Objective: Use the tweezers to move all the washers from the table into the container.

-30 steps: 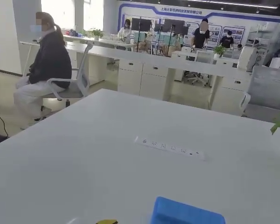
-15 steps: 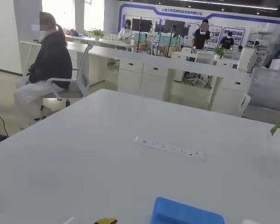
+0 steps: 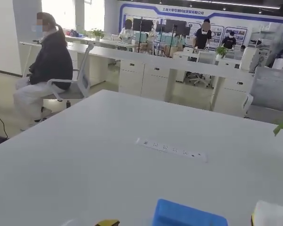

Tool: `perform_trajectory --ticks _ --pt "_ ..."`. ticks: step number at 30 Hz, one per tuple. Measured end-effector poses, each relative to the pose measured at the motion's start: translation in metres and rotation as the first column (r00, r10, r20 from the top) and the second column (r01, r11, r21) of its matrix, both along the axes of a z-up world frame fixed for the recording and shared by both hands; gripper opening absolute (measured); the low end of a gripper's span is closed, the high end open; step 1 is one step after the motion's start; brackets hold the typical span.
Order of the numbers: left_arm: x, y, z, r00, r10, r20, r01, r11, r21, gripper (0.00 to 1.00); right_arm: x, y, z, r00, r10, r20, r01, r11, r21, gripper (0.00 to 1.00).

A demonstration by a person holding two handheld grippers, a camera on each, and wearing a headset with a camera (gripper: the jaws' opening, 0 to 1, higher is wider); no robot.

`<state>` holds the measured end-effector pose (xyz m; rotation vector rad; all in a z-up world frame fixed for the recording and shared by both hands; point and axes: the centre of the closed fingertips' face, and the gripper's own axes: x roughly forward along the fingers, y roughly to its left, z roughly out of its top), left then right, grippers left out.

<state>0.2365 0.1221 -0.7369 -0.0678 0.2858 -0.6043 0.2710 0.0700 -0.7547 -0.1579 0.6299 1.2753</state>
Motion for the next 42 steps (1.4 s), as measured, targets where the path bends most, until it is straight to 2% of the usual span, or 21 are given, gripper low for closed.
perform_trajectory --ticks 5,8,11,14,18,22,30,37,42 --pt "0.001 0.0 0.011 0.999 0.01 0.032 -0.008 0.998 -0.068 0.98 0.01 0.002 0.013 0.999 -0.028 -0.024 0.029 0.999 0.042 0.03" --pt "0.002 0.0 0.016 0.999 0.015 0.049 -0.011 0.996 -0.09 0.99 0.015 0.003 0.017 0.998 -0.042 -0.04 0.044 0.997 0.057 0.03" --pt "0.002 0.0 0.018 0.998 0.02 0.062 -0.014 0.996 -0.091 0.99 0.024 0.003 0.023 0.997 -0.066 -0.051 0.07 0.995 0.07 0.03" --pt "0.003 0.001 0.019 0.997 0.026 0.078 -0.021 0.998 -0.064 0.99 0.032 0.003 0.027 0.995 -0.085 -0.05 0.089 0.994 0.07 0.03" --pt "0.003 0.001 0.019 0.997 0.024 0.076 -0.019 0.998 -0.061 0.99 0.046 0.003 0.026 0.992 -0.111 -0.055 0.114 0.992 0.054 0.03" --pt "0.003 0.002 0.019 0.997 0.03 0.075 -0.026 0.998 -0.063 0.99 0.057 0.005 0.02 0.988 -0.136 -0.077 0.138 0.99 0.029 0.03" --pt "0.004 0.005 0.018 0.996 0.043 0.072 -0.038 0.997 -0.068 0.99 0.078 0.009 0.002 0.983 -0.161 -0.084 0.159 0.987 -0.029 0.03" --pt "0.004 0.004 0.016 0.997 0.036 0.062 -0.033 0.998 -0.057 0.99 0.093 0.009 -0.021 0.981 -0.181 -0.065 0.174 0.98 -0.095 0.04" --pt "0.004 0.004 0.015 0.998 0.037 0.058 -0.034 0.998 -0.057 0.99 0.098 0.011 -0.037 0.979 -0.193 -0.074 0.183 0.975 -0.124 0.04"
